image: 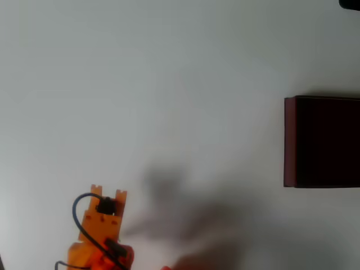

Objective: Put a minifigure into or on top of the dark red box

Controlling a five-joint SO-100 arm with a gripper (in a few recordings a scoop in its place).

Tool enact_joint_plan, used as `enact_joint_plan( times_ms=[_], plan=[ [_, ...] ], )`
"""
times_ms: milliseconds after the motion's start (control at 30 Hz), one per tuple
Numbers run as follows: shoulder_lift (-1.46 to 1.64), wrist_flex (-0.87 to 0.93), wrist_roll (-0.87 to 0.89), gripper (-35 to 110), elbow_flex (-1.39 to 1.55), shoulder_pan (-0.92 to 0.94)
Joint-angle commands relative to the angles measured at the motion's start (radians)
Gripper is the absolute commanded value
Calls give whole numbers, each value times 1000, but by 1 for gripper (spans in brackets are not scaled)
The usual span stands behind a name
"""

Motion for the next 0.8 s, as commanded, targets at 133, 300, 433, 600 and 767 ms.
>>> enact_joint_plan(
  times_ms=[133, 300, 433, 600, 767],
  plan=[
    [-14, -29, -12, 21, 26, -48],
    [0, -100, -17, 22, 92, -80],
    [-18, -129, -35, 22, 104, -94],
    [-43, -133, -57, 21, 98, -104],
    [-81, -153, -57, 22, 71, -115]
  ],
)
